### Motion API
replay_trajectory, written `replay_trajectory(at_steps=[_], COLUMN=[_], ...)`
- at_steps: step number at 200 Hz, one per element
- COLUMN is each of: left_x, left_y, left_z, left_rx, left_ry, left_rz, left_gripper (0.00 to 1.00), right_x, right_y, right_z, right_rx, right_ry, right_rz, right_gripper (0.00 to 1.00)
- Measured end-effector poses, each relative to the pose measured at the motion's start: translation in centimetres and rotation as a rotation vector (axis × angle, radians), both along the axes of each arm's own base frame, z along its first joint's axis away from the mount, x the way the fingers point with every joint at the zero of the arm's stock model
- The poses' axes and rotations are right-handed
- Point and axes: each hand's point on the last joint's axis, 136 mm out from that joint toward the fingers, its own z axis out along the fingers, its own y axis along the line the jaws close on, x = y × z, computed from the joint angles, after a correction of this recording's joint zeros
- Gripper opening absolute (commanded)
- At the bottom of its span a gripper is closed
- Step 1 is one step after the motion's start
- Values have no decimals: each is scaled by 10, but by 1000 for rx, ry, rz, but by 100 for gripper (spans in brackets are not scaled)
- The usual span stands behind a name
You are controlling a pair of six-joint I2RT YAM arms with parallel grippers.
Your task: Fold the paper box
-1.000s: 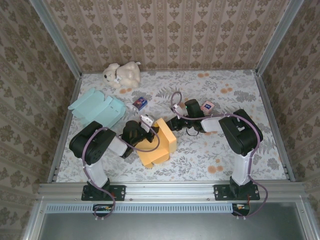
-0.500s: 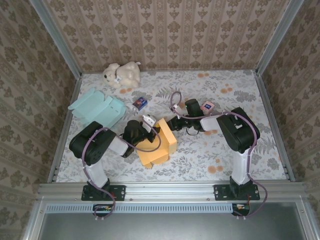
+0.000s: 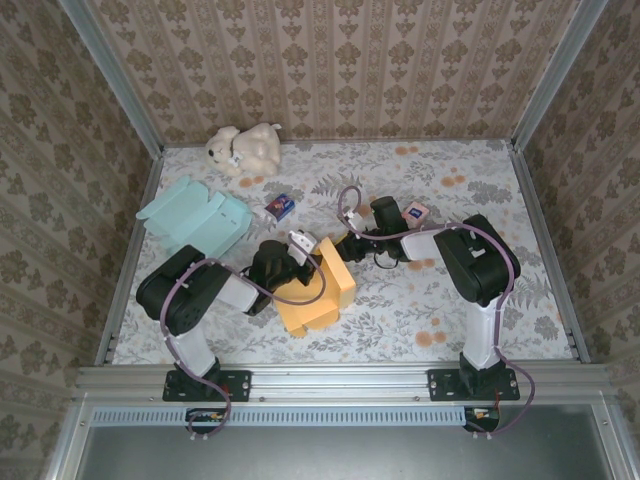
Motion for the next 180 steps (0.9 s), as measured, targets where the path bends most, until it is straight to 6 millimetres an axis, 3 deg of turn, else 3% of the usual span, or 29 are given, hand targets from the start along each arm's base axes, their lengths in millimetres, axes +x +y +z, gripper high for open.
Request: replay_trajectory(at_steps=[63,115,141,162,180], left_x=[3,-13,-17,-18,-19], left_y=[-4,-14,-20,-21,-24], left_z=[2,7,14,22,33], left_rx=[52,152,199,234,279], left_ry=[13,50,69,82,95], left_rz=[16,-39,-68,-91,-121], left_gripper=[0,0,0,0,0], right_x=[7,-2,10,14,14], right_y=[-9,-34,-51,-72,-102], right_z=[1,5,42,95,140], right_rx=[-52,-136,-168,-171,-181], right_ry=[-19,-15,-109,-222,-299], right_rz=[-73,-235,-350,-456,-559], right_gripper=[28,29,31,33,33])
